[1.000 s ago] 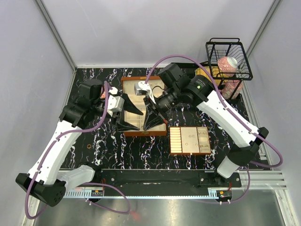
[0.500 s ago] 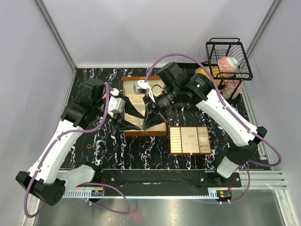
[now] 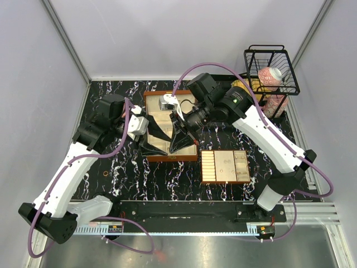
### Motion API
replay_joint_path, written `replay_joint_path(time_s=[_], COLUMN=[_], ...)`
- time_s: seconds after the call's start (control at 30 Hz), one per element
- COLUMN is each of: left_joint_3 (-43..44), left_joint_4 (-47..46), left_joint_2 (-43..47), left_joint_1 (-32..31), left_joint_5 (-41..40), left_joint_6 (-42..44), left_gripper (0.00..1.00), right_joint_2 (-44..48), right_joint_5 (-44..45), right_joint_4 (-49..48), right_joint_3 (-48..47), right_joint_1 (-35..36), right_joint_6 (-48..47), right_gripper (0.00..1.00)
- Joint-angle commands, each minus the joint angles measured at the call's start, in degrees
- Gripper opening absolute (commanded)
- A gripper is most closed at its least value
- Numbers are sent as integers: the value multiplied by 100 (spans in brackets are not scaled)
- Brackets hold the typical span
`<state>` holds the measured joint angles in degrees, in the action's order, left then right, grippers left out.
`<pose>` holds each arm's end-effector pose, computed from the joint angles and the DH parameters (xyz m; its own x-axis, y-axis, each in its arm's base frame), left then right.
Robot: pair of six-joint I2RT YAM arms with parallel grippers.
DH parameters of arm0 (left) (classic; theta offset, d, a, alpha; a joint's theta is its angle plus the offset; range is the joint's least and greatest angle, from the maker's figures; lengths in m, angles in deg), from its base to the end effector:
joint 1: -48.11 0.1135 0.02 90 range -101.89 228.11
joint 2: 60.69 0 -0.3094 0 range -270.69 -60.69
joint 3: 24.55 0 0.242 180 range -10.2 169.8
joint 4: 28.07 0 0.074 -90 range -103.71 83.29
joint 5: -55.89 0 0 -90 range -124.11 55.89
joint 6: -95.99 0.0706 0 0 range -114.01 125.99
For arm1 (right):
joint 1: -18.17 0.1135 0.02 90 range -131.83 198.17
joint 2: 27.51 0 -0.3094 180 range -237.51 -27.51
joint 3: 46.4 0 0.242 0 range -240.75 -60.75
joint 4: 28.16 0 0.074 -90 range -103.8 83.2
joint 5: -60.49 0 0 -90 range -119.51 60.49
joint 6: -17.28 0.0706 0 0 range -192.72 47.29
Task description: Organize the mixed jewelry
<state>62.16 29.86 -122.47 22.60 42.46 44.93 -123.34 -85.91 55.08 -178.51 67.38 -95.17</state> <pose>0.1229 -0.1347 0.4389 0.1433 0.0934 -0.9853 0.9594 -0.2576 0.1151 0.1669 0.2835 0.4819 -0.1395 -0.4851 -0.8633 -0.9128 -0.2750 0.3020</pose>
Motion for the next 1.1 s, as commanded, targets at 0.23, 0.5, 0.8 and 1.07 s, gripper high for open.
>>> replay_joint_path(time_s=[0.23,0.5,0.8,1.07], left_joint_3=[173,156,121,51], left_joint_4=[-235,-244,-376,-604], left_joint_2=[96,113,131,122], left_joint_1=[-85,-102,-111,-111], left_joint_5=[446,376,323,332], left_joint_6=[-26,-27,-158,-352], left_gripper=[47,43,37,27], right_joint_2=[-120,-129,-94,-102], right_joint_5=[85,129,173,191], right_joint_4=[38,38,46,55], right_joint_3=[-283,-318,-283,-266], right_joint_1=[-78,-96,-105,-114], right_joint_6=[40,57,49,40], right_gripper=[0,0,0,0])
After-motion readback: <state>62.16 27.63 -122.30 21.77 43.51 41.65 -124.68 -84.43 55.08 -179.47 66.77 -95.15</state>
